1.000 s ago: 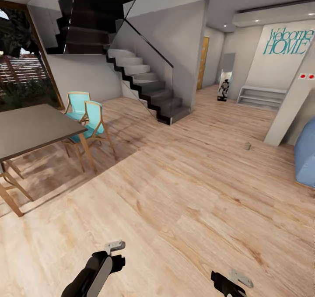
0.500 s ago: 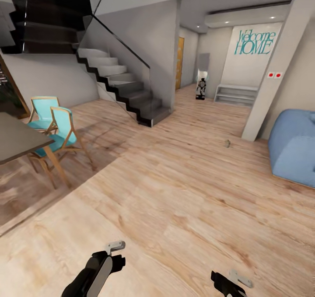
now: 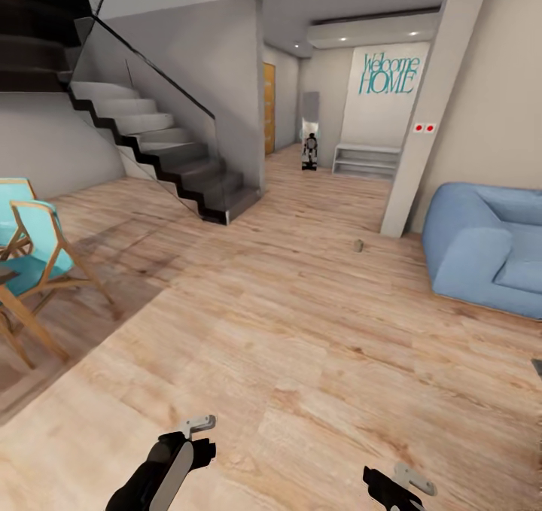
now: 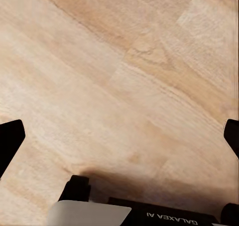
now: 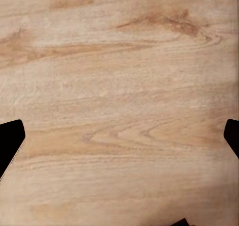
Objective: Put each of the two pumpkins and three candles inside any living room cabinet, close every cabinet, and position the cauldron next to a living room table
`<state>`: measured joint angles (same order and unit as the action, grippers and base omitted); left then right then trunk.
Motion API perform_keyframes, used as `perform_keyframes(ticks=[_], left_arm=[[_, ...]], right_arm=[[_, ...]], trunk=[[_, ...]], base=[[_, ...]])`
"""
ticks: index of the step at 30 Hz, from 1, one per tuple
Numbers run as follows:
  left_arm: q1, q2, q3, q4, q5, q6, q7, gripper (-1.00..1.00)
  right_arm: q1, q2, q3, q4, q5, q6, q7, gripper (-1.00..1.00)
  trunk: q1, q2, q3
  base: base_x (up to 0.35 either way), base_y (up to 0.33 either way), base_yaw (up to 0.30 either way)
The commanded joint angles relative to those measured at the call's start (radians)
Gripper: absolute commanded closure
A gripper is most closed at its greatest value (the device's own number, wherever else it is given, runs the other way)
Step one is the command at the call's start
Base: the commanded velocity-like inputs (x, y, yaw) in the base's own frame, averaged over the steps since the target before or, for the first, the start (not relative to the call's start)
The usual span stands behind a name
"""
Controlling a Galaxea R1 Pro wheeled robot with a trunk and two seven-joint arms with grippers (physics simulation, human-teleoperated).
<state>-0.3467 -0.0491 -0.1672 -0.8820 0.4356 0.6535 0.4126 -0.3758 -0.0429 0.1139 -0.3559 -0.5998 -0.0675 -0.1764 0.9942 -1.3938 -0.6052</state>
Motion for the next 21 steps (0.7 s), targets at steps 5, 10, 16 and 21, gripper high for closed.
perform_keyframes(ticks=[5,10,16,21], left_arm=[[0.0,0.0,0.0,0.0,0.0,0.0,0.0,-1.0],[0.0,0.0,0.0,0.0,0.0,-0.001,0.0,-1.0],[0.0,0.0,0.0,0.0,0.0,0.0,0.0,-1.0],[0.0,0.0,0.0,0.0,0.0,0.0,0.0,-1.0]], right_arm=[[0.0,0.0,0.0,0.0,0.0,0.0,0.0,-1.0],[0.0,0.0,0.0,0.0,0.0,0.0,0.0,-1.0],[0.0,0.0,0.0,0.0,0.0,0.0,0.0,-1.0],[0.0,0.0,0.001,0.0,0.002,-0.003,0.0,-1.0]], trunk=[[0.0,0.0,0.0],[0.0,0.0,0.0],[0.0,0.0,0.0],[0.0,0.0,0.0]], base=[[0.331,0.0,-0.286],[0.331,0.0,-0.286],[0.331,0.0,-0.286],[0.331,0.0,-0.285]])
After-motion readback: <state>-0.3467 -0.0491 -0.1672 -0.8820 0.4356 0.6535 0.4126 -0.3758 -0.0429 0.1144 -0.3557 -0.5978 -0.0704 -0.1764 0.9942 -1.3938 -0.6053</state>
